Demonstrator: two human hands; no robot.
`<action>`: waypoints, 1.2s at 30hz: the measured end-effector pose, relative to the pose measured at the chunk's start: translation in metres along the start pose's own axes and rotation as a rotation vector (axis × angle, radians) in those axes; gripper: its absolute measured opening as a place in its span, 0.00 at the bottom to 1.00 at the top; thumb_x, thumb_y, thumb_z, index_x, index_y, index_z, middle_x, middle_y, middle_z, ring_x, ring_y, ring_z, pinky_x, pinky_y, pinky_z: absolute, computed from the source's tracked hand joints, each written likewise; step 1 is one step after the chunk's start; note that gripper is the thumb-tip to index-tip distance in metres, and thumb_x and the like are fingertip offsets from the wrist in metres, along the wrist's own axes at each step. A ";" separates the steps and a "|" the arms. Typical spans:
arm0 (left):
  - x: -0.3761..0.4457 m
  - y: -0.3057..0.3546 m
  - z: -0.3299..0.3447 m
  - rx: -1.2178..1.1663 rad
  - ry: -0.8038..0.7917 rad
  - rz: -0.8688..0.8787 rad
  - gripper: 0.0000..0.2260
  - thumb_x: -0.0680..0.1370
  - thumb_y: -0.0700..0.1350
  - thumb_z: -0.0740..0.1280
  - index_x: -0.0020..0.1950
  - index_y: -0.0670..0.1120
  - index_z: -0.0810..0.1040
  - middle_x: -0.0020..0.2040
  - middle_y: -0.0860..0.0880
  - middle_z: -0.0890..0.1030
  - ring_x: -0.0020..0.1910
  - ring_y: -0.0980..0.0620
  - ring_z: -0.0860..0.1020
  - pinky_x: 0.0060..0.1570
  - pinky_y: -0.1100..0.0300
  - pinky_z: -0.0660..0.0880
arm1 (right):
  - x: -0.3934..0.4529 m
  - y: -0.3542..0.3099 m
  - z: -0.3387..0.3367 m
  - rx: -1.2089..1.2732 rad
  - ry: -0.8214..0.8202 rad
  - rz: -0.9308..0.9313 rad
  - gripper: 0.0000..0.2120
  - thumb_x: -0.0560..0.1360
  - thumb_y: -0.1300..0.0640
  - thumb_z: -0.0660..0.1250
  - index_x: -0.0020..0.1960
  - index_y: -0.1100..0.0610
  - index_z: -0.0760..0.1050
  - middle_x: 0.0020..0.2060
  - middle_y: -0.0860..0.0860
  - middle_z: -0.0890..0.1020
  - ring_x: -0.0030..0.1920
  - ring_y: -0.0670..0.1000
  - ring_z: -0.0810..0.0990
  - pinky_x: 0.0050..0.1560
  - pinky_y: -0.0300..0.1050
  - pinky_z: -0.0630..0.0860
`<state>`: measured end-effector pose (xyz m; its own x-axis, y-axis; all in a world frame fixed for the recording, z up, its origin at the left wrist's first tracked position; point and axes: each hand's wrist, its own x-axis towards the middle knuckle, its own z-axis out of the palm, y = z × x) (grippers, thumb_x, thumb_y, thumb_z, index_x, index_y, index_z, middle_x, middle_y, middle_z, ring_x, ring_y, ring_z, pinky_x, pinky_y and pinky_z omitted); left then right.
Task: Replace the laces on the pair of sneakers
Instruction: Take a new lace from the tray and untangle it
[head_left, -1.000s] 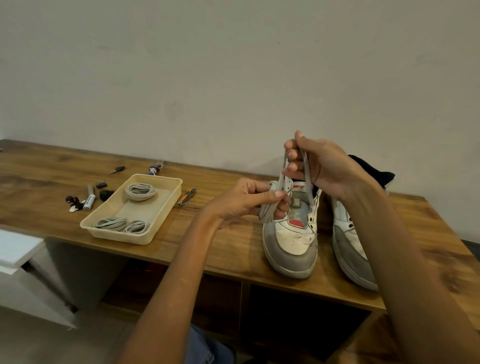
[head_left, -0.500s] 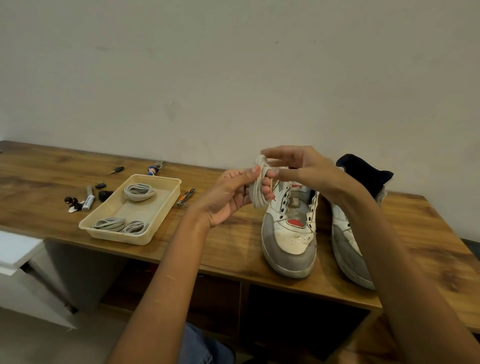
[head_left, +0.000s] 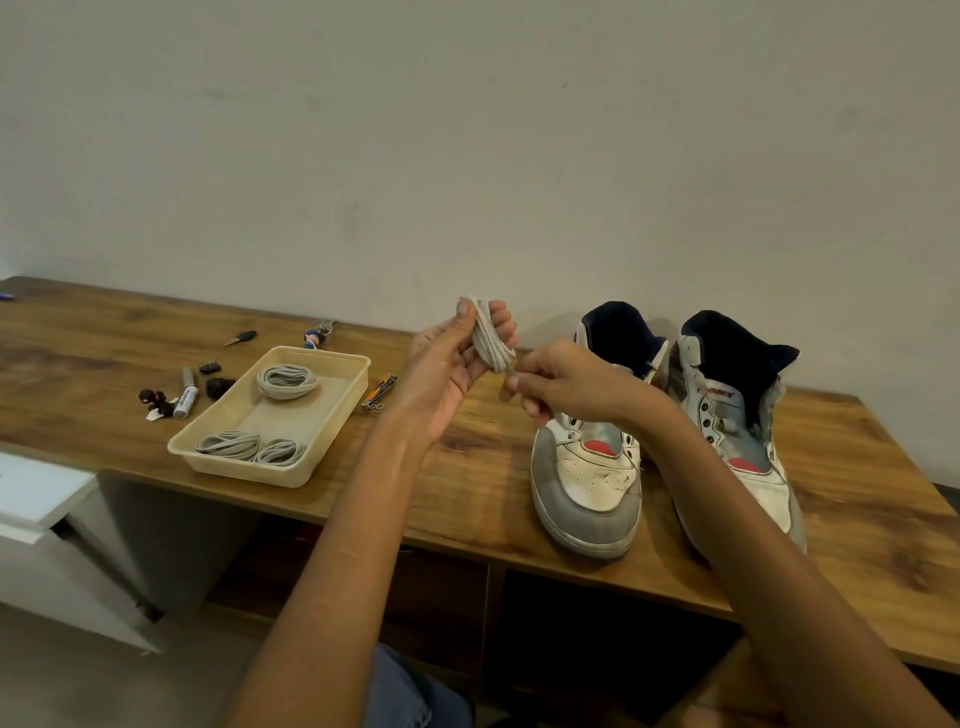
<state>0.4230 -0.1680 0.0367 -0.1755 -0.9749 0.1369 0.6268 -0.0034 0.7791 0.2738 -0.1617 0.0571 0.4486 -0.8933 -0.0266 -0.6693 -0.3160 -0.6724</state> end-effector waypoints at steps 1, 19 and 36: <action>0.001 0.000 -0.001 -0.002 0.026 0.008 0.13 0.81 0.44 0.58 0.53 0.36 0.77 0.41 0.45 0.84 0.42 0.53 0.83 0.44 0.62 0.80 | 0.000 -0.001 -0.001 -0.044 0.021 0.000 0.12 0.80 0.60 0.59 0.49 0.67 0.78 0.27 0.49 0.76 0.31 0.50 0.76 0.40 0.44 0.77; 0.000 -0.025 0.015 0.206 0.056 -0.107 0.16 0.83 0.46 0.52 0.48 0.42 0.77 0.43 0.47 0.83 0.45 0.53 0.80 0.49 0.61 0.77 | 0.005 0.009 0.002 -0.036 0.724 -0.069 0.16 0.65 0.48 0.77 0.44 0.57 0.77 0.31 0.48 0.80 0.35 0.48 0.79 0.40 0.50 0.78; 0.001 -0.038 0.014 0.303 0.040 -0.146 0.28 0.81 0.57 0.47 0.63 0.38 0.73 0.56 0.43 0.80 0.53 0.54 0.79 0.53 0.64 0.76 | 0.014 0.016 0.029 0.037 0.847 -0.054 0.08 0.72 0.58 0.73 0.48 0.62 0.82 0.40 0.54 0.85 0.40 0.47 0.83 0.47 0.47 0.80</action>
<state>0.3882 -0.1659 0.0155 -0.2134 -0.9769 -0.0087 0.3424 -0.0831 0.9359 0.2866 -0.1700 0.0241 -0.1248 -0.8196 0.5591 -0.6333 -0.3680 -0.6808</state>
